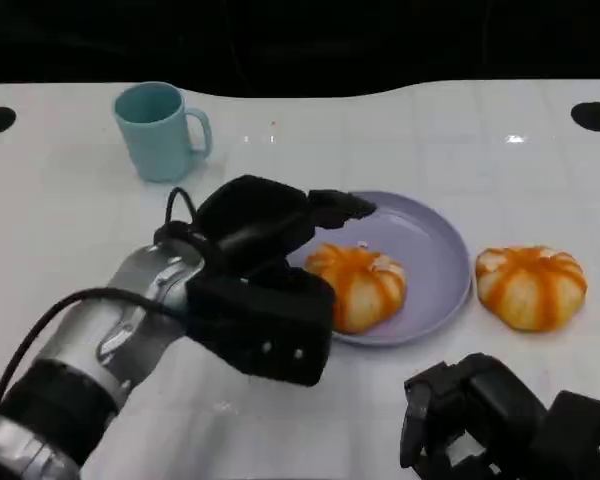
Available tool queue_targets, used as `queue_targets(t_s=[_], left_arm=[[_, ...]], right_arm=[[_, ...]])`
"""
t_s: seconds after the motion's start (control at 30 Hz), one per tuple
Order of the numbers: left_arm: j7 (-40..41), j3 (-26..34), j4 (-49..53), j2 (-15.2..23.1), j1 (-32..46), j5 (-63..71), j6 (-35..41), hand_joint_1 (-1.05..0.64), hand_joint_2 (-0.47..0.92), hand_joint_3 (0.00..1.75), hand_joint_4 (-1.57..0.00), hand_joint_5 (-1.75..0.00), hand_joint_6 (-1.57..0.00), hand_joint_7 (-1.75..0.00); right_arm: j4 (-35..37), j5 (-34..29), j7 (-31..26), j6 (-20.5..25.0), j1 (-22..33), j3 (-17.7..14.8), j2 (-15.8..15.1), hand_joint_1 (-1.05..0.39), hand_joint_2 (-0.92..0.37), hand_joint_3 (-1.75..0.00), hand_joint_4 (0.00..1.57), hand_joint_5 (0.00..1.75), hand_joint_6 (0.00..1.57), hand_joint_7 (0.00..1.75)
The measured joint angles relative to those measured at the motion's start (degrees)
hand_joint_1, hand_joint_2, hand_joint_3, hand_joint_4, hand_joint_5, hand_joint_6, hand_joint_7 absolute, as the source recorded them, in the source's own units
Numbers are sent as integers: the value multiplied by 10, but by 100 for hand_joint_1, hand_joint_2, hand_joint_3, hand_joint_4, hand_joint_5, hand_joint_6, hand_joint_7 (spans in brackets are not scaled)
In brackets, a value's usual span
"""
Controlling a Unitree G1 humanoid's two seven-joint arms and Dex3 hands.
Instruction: Grasp the bread from the table and place it into the plate.
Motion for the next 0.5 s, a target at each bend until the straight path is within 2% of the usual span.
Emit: queue_targets(t_s=[0.07, 0.1, 0.2, 0.27, 0.37, 0.5], left_arm=[[1, 18, -7, 0, 22, -32, -30, -51, 92, 23, -72, -107, -76, -40], [3, 27, -9, 0, 32, -46, -43, -52, 92, 23, -68, -125, -71, -64], [1, 53, -12, 0, 62, -102, -81, -55, 92, 25, -61, -164, -49, -134], [-14, 70, -12, 0, 82, -145, -105, -56, 92, 27, -59, -172, -42, -158], [-47, 89, -22, 0, 108, -203, -121, -56, 92, 28, -59, -174, -37, -173], [-109, 110, -33, -1, 144, -289, -137, -53, 92, 25, -67, -175, -41, -175]], right_arm=[[0, 0, 0, -1, 0, 0, 0, -105, -11, -140, 156, 131, 157, 107], [0, 0, 0, -1, 0, 0, 0, -105, -11, -140, 156, 131, 157, 107], [0, 0, 0, -1, 0, 0, -1, -105, -11, -140, 156, 131, 157, 106], [0, 0, 0, 2, 0, 0, -1, -105, -11, -140, 155, 131, 157, 106], [-1, -1, 0, 4, 0, -1, -2, -105, -12, -139, 155, 131, 157, 106], [2, 0, 1, -1, 0, -2, -3, -105, -12, -139, 155, 131, 157, 106]])
